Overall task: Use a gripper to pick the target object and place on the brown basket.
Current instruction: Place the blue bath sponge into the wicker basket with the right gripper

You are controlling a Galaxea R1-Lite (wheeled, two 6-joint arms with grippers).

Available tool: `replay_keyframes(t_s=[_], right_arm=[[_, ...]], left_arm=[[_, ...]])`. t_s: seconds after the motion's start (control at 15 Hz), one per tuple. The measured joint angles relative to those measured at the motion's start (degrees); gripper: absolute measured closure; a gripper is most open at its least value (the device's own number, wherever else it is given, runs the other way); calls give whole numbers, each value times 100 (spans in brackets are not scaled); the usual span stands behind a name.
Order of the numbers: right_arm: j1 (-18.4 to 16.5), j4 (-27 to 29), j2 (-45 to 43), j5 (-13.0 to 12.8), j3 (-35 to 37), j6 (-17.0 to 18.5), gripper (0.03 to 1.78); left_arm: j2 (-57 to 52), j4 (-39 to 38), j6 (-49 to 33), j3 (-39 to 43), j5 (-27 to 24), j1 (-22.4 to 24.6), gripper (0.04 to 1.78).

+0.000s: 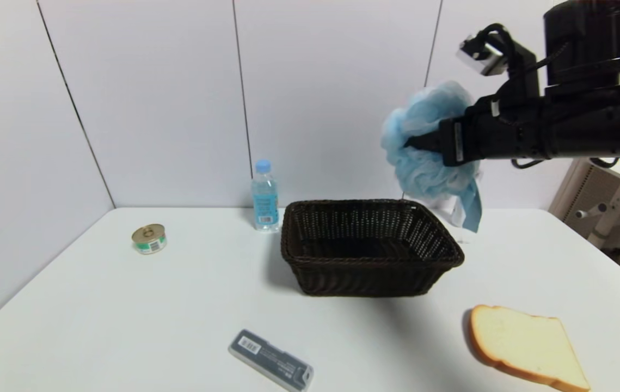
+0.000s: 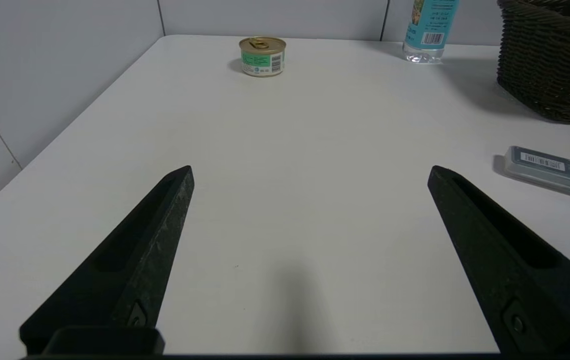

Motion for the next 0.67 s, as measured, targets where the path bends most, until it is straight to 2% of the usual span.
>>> replay_keyframes(t_s=[0.13,0.47,0.67], right_arm=[[218,0,289,5,2,-5,117],[328,-51,1115,2,-38,-30,117],[318,-35,1432,129,-91,-110,81]], left_arm=[[0,2,2,0,0,0,13],[0,-1,0,0,2,0,13],[-2,0,2,0,2,0,13]])
